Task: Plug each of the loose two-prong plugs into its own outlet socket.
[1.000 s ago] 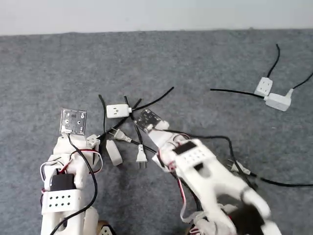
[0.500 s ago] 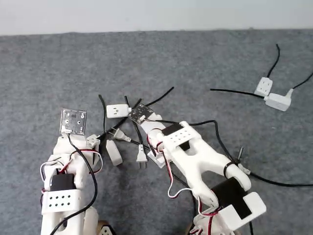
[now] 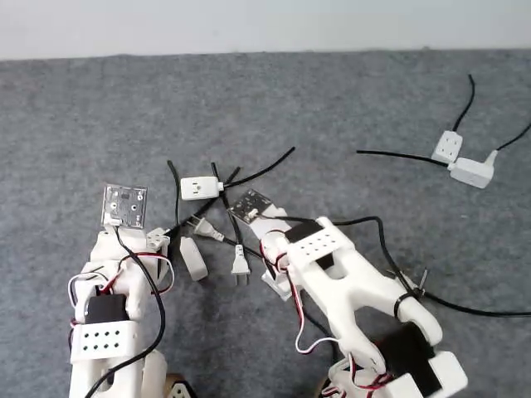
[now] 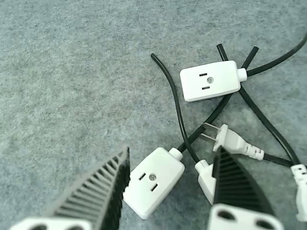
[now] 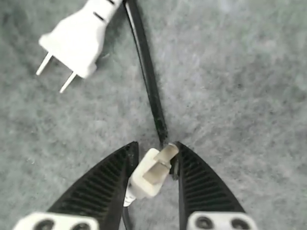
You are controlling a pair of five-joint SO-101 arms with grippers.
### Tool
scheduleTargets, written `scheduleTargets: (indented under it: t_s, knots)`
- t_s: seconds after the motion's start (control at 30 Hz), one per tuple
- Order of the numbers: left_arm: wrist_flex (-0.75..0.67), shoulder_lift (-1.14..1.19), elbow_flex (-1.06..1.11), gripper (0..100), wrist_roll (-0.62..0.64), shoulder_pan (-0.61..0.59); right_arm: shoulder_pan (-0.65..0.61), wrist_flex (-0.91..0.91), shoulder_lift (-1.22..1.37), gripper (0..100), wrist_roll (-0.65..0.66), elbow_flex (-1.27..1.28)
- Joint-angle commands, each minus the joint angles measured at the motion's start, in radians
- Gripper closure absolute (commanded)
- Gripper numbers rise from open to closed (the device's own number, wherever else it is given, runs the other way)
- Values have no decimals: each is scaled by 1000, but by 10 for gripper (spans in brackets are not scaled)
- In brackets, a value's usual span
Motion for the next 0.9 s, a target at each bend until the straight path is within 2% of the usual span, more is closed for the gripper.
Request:
scheduleTargets:
  t_s: [0.0, 0.13, 0.53, 0.87]
  knots:
    - [-29, -20, -13, 729, -12, 2, -7, -30, -24, 899, -11, 12]
    - [-28, -20, -13, 729, -12, 0, -5, -39, -22, 998, -14, 14]
    - [-28, -20, -13, 729, -12, 2, -1, -36, -33, 991, -11, 23]
    - [-28, -17, -13, 729, -12, 2, 151, -33, -12, 991, -6, -183]
